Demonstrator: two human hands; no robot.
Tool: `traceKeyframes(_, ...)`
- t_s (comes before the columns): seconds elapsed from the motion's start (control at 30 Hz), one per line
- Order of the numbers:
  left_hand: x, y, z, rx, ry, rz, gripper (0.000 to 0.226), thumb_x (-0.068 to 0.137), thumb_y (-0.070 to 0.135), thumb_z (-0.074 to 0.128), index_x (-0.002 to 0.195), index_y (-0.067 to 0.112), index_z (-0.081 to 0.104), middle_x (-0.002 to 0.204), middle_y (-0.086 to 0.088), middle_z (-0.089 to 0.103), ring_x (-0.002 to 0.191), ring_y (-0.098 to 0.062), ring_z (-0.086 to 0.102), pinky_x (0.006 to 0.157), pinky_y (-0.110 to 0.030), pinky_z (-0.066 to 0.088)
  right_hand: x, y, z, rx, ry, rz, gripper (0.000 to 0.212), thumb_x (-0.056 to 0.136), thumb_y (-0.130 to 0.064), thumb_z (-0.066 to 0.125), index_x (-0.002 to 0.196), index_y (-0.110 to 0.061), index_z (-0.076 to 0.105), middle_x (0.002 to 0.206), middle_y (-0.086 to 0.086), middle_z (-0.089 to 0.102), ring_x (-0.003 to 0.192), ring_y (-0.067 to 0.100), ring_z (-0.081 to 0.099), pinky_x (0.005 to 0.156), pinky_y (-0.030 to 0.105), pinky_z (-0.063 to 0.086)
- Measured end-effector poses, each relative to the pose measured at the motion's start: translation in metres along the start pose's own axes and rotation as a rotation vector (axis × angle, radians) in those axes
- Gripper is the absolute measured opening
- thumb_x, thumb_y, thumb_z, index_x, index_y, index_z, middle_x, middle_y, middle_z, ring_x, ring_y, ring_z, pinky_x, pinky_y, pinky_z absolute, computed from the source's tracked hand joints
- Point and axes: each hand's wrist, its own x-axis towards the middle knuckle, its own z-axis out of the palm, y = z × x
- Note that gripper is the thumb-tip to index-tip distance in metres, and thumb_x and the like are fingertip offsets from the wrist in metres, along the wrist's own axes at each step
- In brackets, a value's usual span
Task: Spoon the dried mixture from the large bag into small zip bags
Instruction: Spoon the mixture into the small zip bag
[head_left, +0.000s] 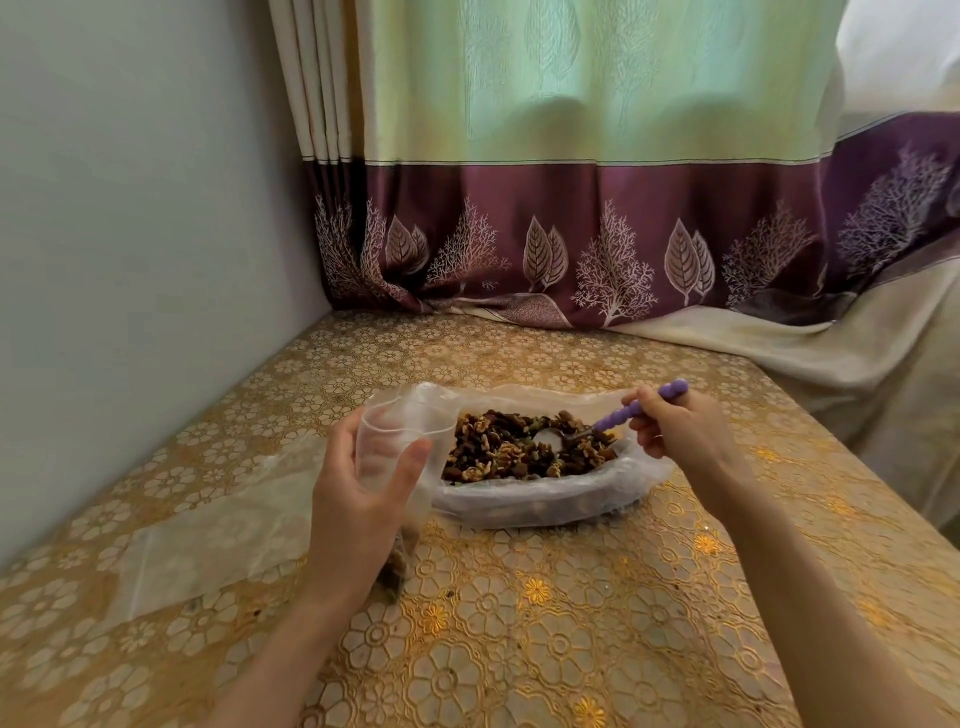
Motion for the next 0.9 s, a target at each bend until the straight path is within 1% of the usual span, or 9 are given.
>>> traceKeyframes(0.1, 0.000, -0.001, 0.000, 0.001, -0.010, 0.008, 0.059, 0.074, 0.049, 0.065, 0.125, 0.026, 0.048, 0.109, 0.010, 0.062, 0.092, -0.001, 0.063, 0.071, -0.034, 0.058, -0.002, 0.002, 0.005, 0.057, -0.025, 0.056, 0.029, 0.099, -0.010, 0.042, 0.080, 0.001, 0.061, 0.072, 0.012, 0.072, 0.055, 0.013, 0.046, 0.048, 0.022, 0.037)
traceKeyframes(0.23, 0.000, -0.003, 0.000, 0.002, -0.022, 0.008, 0.061, 0.074, 0.054, 0.066, 0.125, 0.028, 0.047, 0.110, 0.009, 0.062, 0.090, 0.000, 0.063, 0.068, -0.027, 0.058, -0.003, 0.006, 0.008, 0.125, 0.025, 0.097, 0.031, 0.099, -0.010, 0.042, 0.075, 0.000, 0.058, 0.069, 0.015, 0.072, 0.055, 0.016, 0.048, 0.050, 0.024, 0.038)
traceKeyframes(0.43, 0.001, -0.004, 0.001, 0.017, -0.101, -0.020, 0.080, 0.060, 0.073, 0.064, 0.126, 0.036, 0.040, 0.120, 0.008, 0.057, 0.104, -0.016, 0.060, 0.079, -0.048, 0.055, -0.003, 0.006, 0.003, 0.239, 0.094, 0.140, 0.033, 0.099, -0.011, 0.041, 0.071, -0.004, 0.056, 0.064, 0.013, 0.071, 0.050, 0.013, 0.049, 0.047, 0.021, 0.038)
traceKeyframes(0.5, 0.001, -0.006, 0.002, 0.035, -0.122, -0.022, 0.081, 0.057, 0.076, 0.063, 0.124, 0.038, 0.040, 0.119, 0.009, 0.056, 0.104, -0.014, 0.060, 0.080, -0.047, 0.055, -0.003, 0.005, 0.002, 0.270, 0.096, 0.155, 0.033, 0.100, -0.011, 0.040, 0.071, -0.003, 0.056, 0.068, 0.017, 0.071, 0.052, 0.015, 0.049, 0.048, 0.022, 0.038)
traceKeyframes(0.6, 0.000, -0.007, 0.003, 0.065, -0.129, -0.028, 0.077, 0.055, 0.078, 0.061, 0.120, 0.045, 0.038, 0.114, 0.015, 0.056, 0.100, -0.007, 0.059, 0.080, -0.041, 0.056, -0.004, 0.004, 0.003, 0.287, 0.101, 0.173, 0.033, 0.100, -0.011, 0.041, 0.071, -0.002, 0.056, 0.077, 0.024, 0.070, 0.050, 0.013, 0.049, 0.043, 0.018, 0.037)
traceKeyframes(0.7, 0.000, -0.006, 0.004, 0.090, -0.140, -0.039, 0.082, 0.060, 0.077, 0.059, 0.127, 0.035, 0.039, 0.120, 0.009, 0.056, 0.107, -0.012, 0.057, 0.086, -0.045, 0.053, -0.005, 0.003, 0.003, 0.293, 0.106, 0.176, 0.033, 0.099, -0.011, 0.042, 0.071, -0.003, 0.056, 0.077, 0.023, 0.069, 0.051, 0.014, 0.050, 0.042, 0.018, 0.038)
traceKeyframes(0.77, 0.000, -0.006, 0.004, 0.095, -0.151, -0.044, 0.085, 0.063, 0.071, 0.060, 0.132, 0.025, 0.040, 0.124, 0.002, 0.055, 0.113, -0.020, 0.055, 0.089, -0.049, 0.050, -0.006, 0.002, 0.005, 0.313, 0.120, 0.165, 0.032, 0.098, -0.011, 0.044, 0.071, -0.002, 0.056, 0.068, 0.016, 0.070, 0.052, 0.014, 0.049, 0.041, 0.017, 0.039)
traceKeyframes(0.83, 0.000, -0.006, 0.004, 0.091, -0.156, -0.048, 0.083, 0.064, 0.065, 0.061, 0.132, 0.021, 0.042, 0.118, 0.004, 0.058, 0.111, -0.021, 0.057, 0.090, -0.050, 0.050, -0.007, -0.003, 0.007, 0.330, 0.144, 0.135, 0.030, 0.098, -0.012, 0.046, 0.072, -0.003, 0.057, 0.054, 0.005, 0.065, 0.051, 0.012, 0.049, 0.041, 0.016, 0.041)
traceKeyframes(0.9, 0.000, -0.006, 0.004, 0.087, -0.156, -0.060, 0.080, 0.065, 0.063, 0.063, 0.130, 0.021, 0.044, 0.119, 0.004, 0.058, 0.112, -0.023, 0.057, 0.090, -0.051, 0.049, -0.009, -0.011, 0.010, 0.337, 0.150, 0.083, 0.030, 0.098, -0.014, 0.047, 0.071, -0.004, 0.058, 0.054, 0.004, 0.062, 0.051, 0.010, 0.050, 0.043, 0.016, 0.041)
